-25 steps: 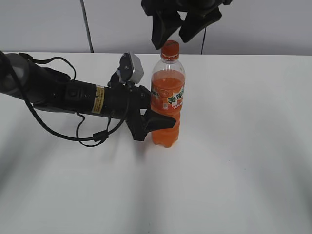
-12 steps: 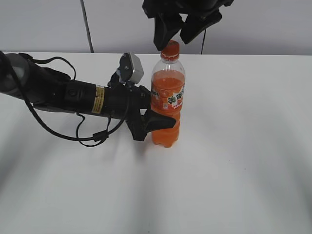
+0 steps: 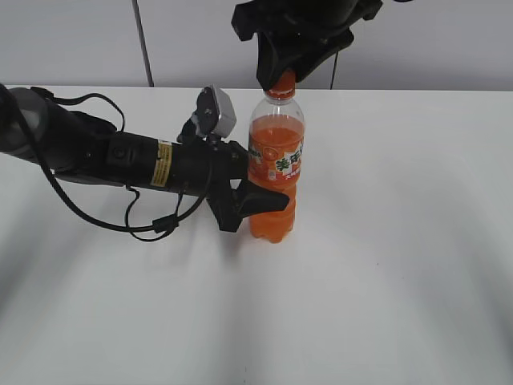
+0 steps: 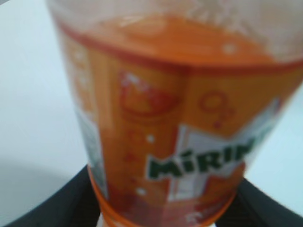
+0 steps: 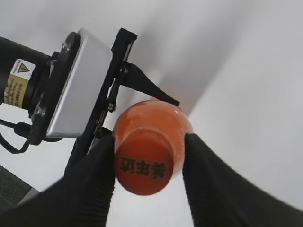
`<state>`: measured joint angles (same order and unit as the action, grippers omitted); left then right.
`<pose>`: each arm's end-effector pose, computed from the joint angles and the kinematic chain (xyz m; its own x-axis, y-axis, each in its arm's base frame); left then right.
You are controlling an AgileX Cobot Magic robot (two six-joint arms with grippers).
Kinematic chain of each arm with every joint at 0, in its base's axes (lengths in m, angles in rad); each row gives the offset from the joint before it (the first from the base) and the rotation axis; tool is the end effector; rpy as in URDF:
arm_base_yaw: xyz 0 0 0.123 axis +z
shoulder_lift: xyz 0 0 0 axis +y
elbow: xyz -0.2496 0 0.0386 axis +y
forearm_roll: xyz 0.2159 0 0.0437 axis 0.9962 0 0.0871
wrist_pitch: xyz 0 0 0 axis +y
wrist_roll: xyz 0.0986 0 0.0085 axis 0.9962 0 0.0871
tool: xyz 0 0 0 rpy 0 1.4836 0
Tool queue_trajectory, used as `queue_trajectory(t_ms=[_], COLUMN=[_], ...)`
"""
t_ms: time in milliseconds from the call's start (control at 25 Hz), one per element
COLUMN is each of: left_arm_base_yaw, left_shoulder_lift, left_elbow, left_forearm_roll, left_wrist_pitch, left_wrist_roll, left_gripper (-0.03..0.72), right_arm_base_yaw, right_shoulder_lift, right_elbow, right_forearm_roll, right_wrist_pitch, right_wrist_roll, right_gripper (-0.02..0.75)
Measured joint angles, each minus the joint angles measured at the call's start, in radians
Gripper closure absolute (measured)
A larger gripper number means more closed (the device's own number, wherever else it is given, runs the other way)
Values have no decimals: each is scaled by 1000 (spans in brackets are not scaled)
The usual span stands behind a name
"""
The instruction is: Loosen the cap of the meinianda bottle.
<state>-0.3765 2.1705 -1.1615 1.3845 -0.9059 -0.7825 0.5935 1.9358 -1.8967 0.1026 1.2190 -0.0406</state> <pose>0.3189 -0.2083 0.1078 -0.1496 0.3811 -0.9124 0.9739 0.2159 -0.0696 0.3105 0.2210 0.2869 -0.7600 -0.5189 -0.3913 -0.5917 0.8015 0.0865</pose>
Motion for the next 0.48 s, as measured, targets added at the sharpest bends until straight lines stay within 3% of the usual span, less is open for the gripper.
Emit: queue_trajectory(t_ms=[200,480], left_arm_base_yaw=[0,0], left_shoulder_lift=[0,0], left_elbow=[0,0], left_forearm_roll=[0,0], left_wrist_pitch=[1,1], left_wrist_roll=[0,0], left_gripper=[283,283], right_arm_base_yaw=[0,0], right_shoulder_lift=[0,0], right_elbow=[0,0], right_forearm_roll=[8,12], right_wrist_pitch=[0,0], right_wrist_roll=[-4,-163], right_gripper=[460,460])
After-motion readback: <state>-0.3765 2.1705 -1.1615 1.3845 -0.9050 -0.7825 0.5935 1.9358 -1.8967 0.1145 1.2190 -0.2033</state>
